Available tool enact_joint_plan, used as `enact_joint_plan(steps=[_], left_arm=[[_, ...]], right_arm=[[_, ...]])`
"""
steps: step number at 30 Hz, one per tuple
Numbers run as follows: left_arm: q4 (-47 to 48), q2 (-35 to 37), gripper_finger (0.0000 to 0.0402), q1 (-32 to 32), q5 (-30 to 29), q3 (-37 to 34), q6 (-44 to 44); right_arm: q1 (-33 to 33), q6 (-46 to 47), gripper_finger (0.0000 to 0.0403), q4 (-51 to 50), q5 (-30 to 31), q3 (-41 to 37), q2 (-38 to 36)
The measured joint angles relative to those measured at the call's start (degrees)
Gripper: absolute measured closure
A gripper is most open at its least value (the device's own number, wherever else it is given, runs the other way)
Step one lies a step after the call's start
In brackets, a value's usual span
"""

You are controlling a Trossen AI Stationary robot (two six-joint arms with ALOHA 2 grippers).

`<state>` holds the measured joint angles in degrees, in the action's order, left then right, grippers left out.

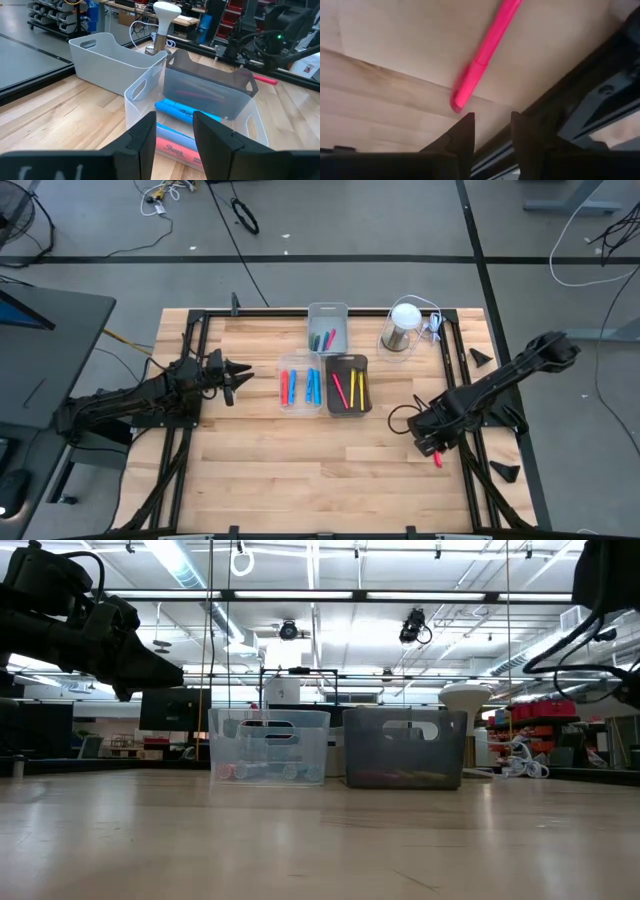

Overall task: Pick & Place Markers
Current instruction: Put the pink marker pen into the black bin

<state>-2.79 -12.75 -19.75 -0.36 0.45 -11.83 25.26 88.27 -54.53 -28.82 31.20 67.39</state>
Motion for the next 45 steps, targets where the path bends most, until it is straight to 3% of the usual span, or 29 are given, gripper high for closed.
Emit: enact_joint_plan(steps=[8, 16, 32, 45], left_arm=[[0.0, 0.0, 0.0266, 0.0, 0.0, 0.0, 0.0], [0.0, 0.0, 0.0266, 0.0, 0.0, 0.0, 0.0], [0.0, 0.0, 0.0266, 0.0, 0.0, 0.0, 0.0], [0.0, 0.0, 0.0266, 0.0, 0.0, 0.0, 0.0]], right_arm=[[0.0, 3.9, 0.0278, 9.5, -0.1, 0.0, 4.6], [0.0, 10.5, 0.0278, 6.3, 3.8, 0.0, 5.5], [-0.1, 21.0, 0.0282, 13.4, 5.1, -5.0, 5.5], [-3.8, 18.7, 0.0380, 21.1, 7.1, -4.8, 7.2]])
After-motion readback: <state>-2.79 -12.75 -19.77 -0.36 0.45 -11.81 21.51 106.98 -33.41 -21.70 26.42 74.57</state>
